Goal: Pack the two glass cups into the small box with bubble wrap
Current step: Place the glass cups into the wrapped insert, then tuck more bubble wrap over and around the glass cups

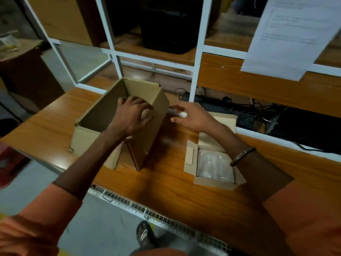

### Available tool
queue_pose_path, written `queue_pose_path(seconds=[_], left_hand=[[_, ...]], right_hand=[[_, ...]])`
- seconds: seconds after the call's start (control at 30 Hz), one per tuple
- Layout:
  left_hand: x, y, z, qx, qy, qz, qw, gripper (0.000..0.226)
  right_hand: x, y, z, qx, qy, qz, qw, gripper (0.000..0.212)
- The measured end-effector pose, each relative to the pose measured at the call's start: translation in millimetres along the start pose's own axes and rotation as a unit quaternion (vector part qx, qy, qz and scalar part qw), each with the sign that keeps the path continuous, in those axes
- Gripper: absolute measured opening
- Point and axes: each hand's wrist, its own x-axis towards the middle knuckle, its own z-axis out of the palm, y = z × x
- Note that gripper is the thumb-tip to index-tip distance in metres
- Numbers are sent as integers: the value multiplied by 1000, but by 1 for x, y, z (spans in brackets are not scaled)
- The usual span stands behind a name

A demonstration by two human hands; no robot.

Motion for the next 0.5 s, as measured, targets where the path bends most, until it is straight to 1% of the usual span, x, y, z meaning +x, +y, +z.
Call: queue_pose_path(seconds=[0.1,0.2,0.23,0.3,0.37,0.4,0.43,0.5], left_hand=[[-7,-66,-6,10,-39,-68,997,49],[-17,-115,3,-13,-90,-85,992,67],[-20,-126,8,-20,-112,-83,990,69],[-26,-144,20,-26,-151,-70,986,63],[-28,-154,28,-29,-180,-57,982,64],[-27,-155,30,-36,-187,-52,980,67],[-26,-152,29,-48,-190,-50,979,70],[-25,-148,30,-71,-194,-44,977,68]], right_hand=[[56,-39,21,-15,10,-54,998,53],[113,-64,51,-68,4,-70,995,53],[131,-69,61,-97,-5,-69,993,56],[162,-74,78,-179,-65,-45,981,66],[184,-69,91,-266,-165,-4,950,80],[193,-65,96,-306,-221,22,926,84],[199,-61,99,-346,-275,48,896,85],[208,-63,101,-405,-358,93,836,77]])
